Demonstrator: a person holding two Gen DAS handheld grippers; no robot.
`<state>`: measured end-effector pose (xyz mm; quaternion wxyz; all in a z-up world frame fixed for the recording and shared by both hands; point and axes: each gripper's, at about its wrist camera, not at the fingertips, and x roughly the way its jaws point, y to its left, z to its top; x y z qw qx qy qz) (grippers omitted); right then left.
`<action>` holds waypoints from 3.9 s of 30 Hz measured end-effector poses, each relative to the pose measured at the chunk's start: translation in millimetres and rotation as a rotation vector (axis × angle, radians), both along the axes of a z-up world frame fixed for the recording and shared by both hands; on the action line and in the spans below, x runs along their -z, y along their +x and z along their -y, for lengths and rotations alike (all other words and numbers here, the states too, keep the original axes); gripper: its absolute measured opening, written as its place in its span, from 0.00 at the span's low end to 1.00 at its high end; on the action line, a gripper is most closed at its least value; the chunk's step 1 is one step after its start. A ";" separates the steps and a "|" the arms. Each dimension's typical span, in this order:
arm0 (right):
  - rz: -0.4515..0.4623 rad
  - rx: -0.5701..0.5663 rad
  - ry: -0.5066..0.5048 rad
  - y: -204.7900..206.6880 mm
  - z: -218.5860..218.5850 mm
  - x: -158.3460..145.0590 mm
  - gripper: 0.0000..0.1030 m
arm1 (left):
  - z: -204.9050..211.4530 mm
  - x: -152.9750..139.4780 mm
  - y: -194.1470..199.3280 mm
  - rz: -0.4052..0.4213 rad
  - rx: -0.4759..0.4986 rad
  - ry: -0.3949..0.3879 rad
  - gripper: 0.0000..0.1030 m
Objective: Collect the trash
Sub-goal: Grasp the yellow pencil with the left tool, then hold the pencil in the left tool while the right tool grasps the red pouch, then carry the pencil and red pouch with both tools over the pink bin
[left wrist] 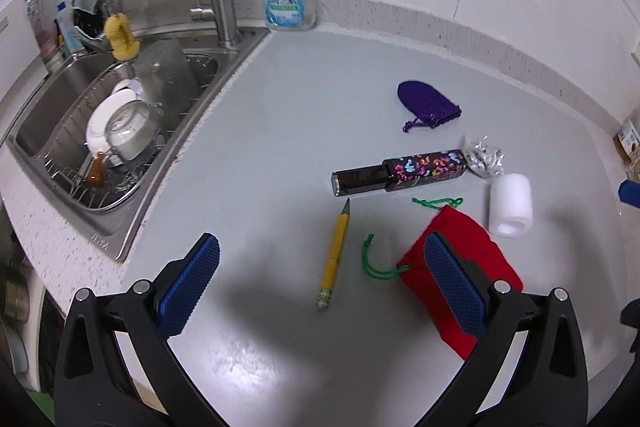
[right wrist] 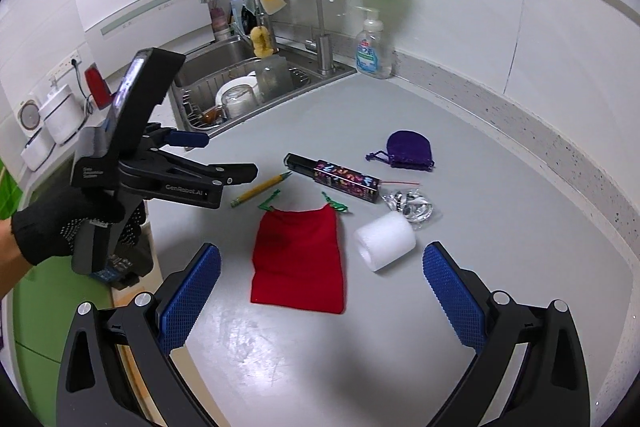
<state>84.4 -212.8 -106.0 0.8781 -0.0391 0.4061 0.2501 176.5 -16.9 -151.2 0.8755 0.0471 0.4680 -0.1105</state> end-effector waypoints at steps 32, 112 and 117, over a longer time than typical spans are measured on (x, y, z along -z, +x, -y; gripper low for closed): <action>-0.054 0.021 0.027 22.4 8.5 14.1 0.94 | 5.4 41.8 19.0 -0.117 0.089 0.074 0.06; -0.065 -0.428 0.011 -45.8 -175.0 16.5 0.03 | -127.6 -32.8 -178.2 0.022 -0.320 -0.017 0.06; -0.094 -0.497 -0.006 -68.9 -207.8 33.4 0.03 | -152.3 -10.7 -208.5 0.003 -0.380 -0.023 0.06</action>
